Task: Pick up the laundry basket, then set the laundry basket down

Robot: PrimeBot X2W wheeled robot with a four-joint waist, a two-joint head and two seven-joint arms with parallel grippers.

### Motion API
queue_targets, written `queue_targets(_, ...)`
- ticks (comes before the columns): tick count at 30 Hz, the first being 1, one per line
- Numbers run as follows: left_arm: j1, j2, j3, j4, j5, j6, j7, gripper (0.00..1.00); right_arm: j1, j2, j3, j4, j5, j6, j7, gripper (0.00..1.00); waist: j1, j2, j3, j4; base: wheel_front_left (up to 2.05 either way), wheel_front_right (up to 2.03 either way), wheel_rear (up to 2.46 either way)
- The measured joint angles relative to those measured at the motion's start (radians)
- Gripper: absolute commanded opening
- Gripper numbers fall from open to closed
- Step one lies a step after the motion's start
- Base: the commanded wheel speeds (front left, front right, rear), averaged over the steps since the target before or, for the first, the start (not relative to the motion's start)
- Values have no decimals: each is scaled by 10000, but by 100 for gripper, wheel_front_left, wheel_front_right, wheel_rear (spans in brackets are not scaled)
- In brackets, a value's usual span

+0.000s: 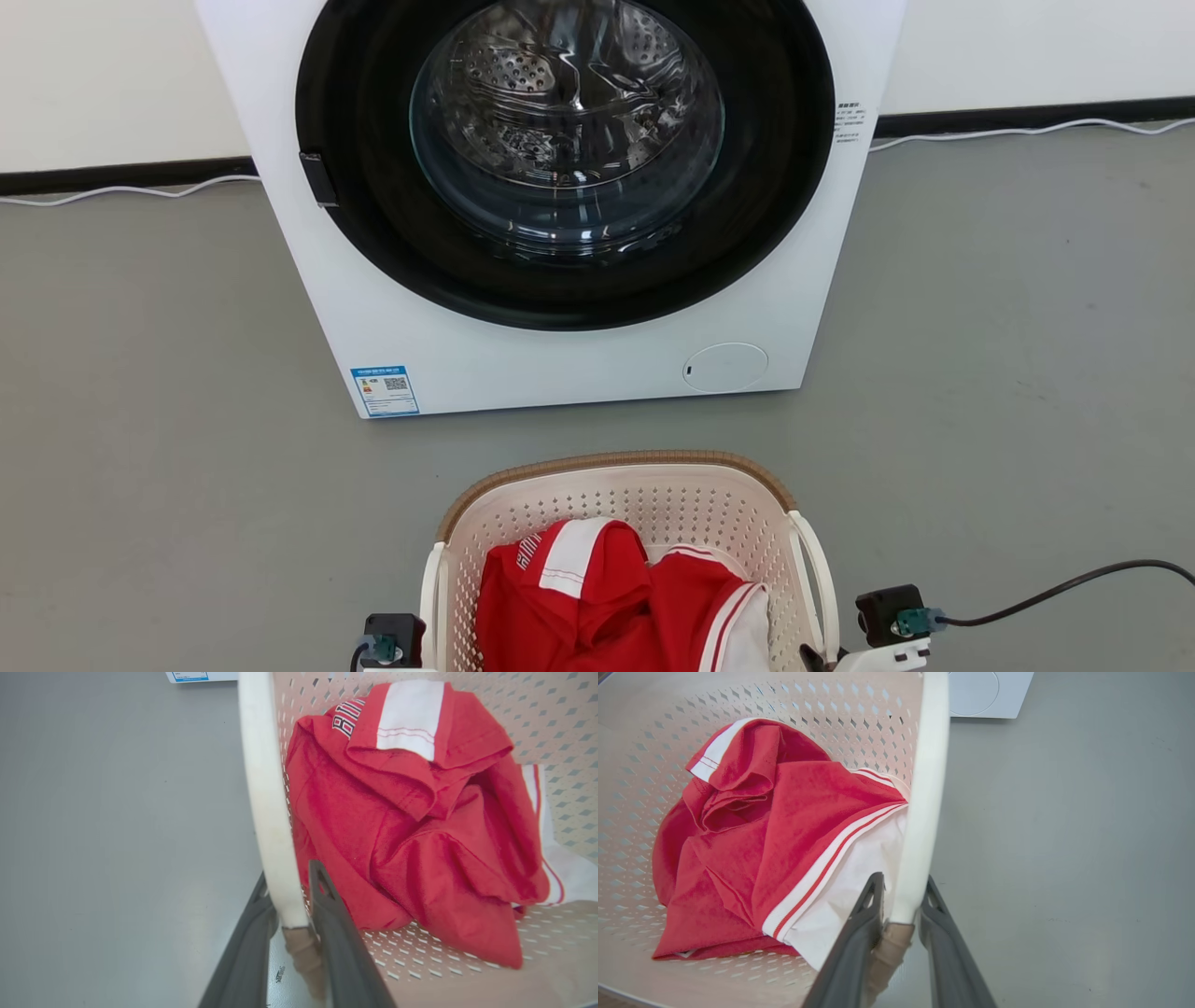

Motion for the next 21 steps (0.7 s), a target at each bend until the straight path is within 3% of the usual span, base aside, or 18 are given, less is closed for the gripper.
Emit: queue_targets(21,0,-10,-424,25,-336,29,224,0,-15,13,94,215,119,2,10,0,0,0,48,-133,0,0,0)
